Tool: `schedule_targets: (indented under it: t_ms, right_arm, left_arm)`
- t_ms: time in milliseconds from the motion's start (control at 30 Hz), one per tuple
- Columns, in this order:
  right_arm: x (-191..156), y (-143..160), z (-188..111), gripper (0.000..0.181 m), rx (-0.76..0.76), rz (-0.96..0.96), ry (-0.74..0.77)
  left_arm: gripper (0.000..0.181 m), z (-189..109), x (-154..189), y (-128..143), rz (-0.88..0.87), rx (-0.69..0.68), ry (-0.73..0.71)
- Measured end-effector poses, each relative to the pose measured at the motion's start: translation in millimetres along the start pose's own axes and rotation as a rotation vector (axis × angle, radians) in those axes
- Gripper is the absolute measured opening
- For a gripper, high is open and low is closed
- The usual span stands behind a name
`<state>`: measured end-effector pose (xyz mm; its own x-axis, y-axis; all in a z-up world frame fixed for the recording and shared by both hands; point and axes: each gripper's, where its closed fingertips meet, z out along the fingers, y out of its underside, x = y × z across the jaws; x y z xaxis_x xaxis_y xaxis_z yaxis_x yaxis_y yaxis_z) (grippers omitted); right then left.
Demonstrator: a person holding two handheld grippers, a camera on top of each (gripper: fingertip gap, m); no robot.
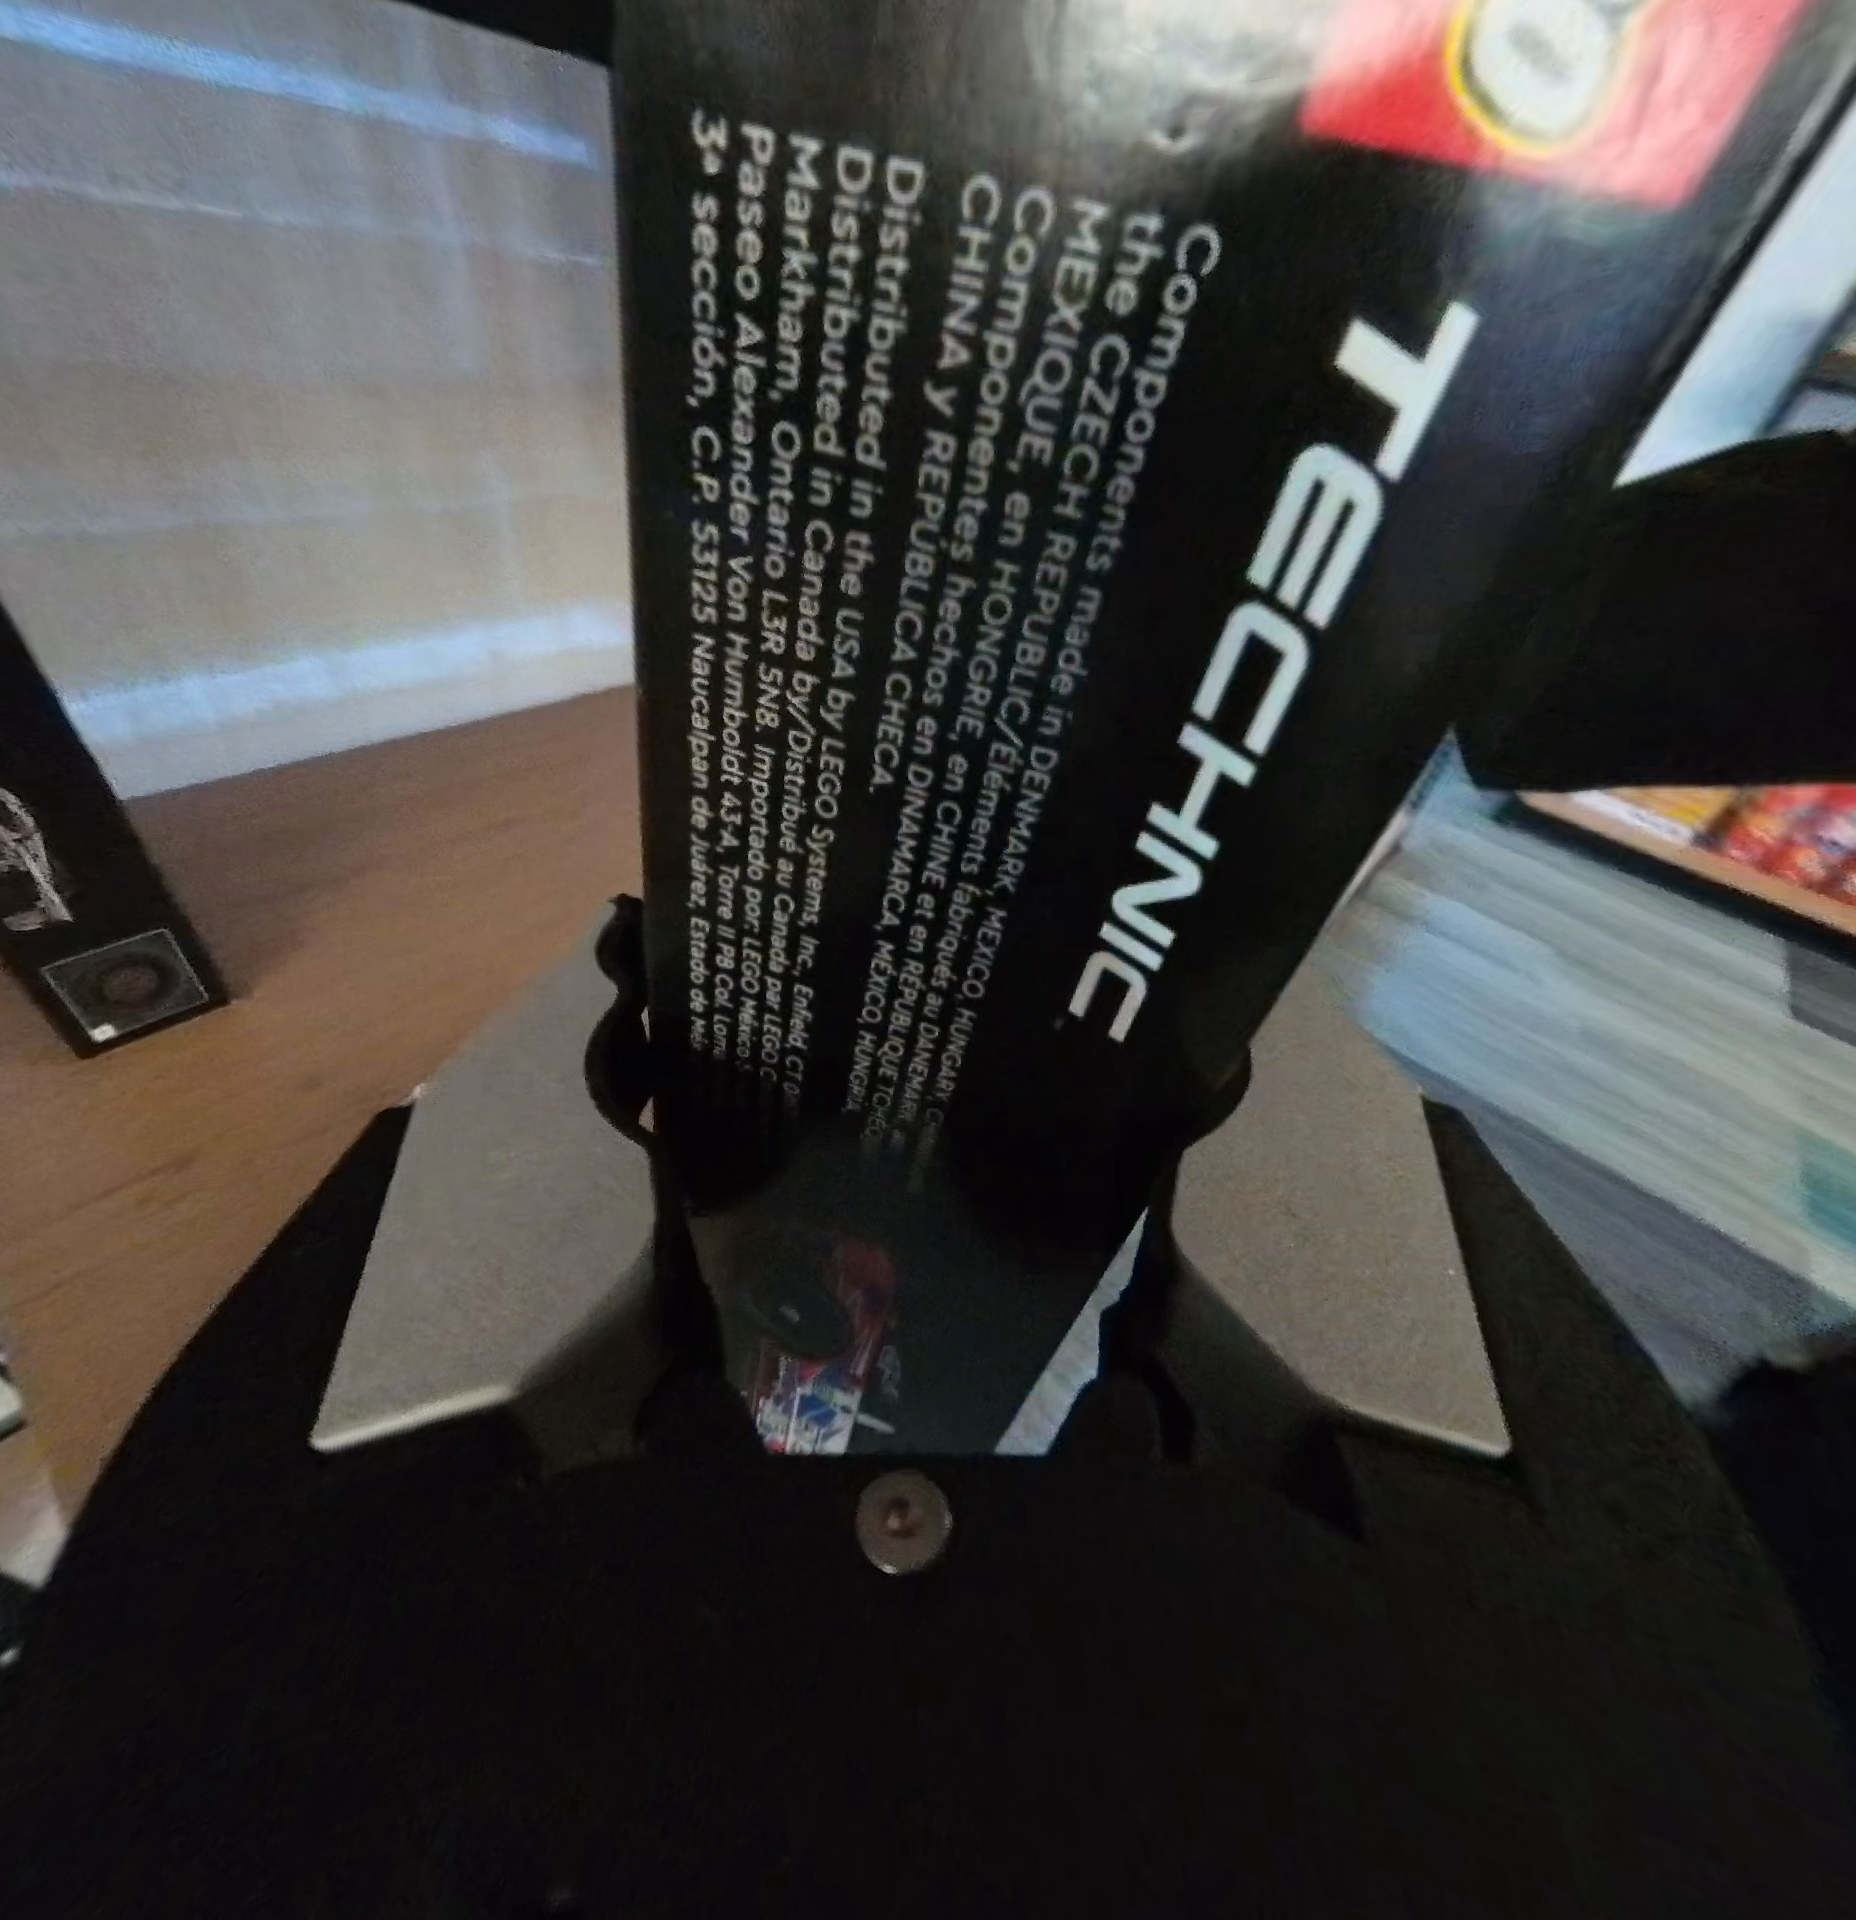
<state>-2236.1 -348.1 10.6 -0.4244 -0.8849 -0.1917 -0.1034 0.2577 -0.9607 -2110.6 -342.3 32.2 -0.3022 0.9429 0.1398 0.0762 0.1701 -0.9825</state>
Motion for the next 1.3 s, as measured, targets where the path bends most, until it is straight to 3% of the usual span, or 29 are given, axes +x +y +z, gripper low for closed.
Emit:
schedule_targets:
  t_ms: [300,500,633,733,800,933,1033,1100,1200,1300]
  right_arm:
    - [83.5,9.8,-21.3,0.113,-0.028,-0.067,-0.197]
    - [128.5,3.6,-1.3,0.122,-0.102,-0.101,-0.264]
    - [150.4,11.0,1.6,0.146,-0.158,0.003,-0.145]
    - [165.4,25.0,-25.6,0.145,-0.128,0.025,0.028]
    - [179.6,46.6,-57.0,0.143,-0.106,0.126,0.225]
    - [151.6,76.3,-107.6,0.136,0.137,0.423,0.523]
    - [88.4,65.3,-95.1,0.136,0.233,0.419,0.577]
    - [47.9,41.6,-73.4,0.136,0.275,0.38,0.602]
    - [0.5,0.2,-43.6,0.142,0.302,0.244,0.686]
    - [-22.6,-18.8,-16.2,0.147,0.244,0.148,0.868]
  left_arm:
    - [0.105,70.2,-18.1,11.3,0.012,-0.017,-0.21]
    - [0.105,89.8,-38.2,12.4,-0.087,0.088,-0.395]
    - [0.105,92.0,-41.3,9.8,-0.092,0.153,-0.48]
    - [0.105,100.2,-32.9,10.5,-0.065,0.142,-0.5]
    - [0.105,105.8,-28.2,10.8,-0.059,0.137,-0.524]
    - [0.105,116.3,-23.9,10.3,-0.077,0.156,-0.61]
    - [0.107,122.9,-16.4,11.5,-0.099,0.137,-0.627]
    - [0.105,121.5,-5.0,11.9,-0.103,0.121,-0.549]
    - [0.101,86.5,10.6,7.8,-0.078,0.141,-0.488]
    - [0.093,22.4,28.7,13.3,-0.051,0.105,-0.445]
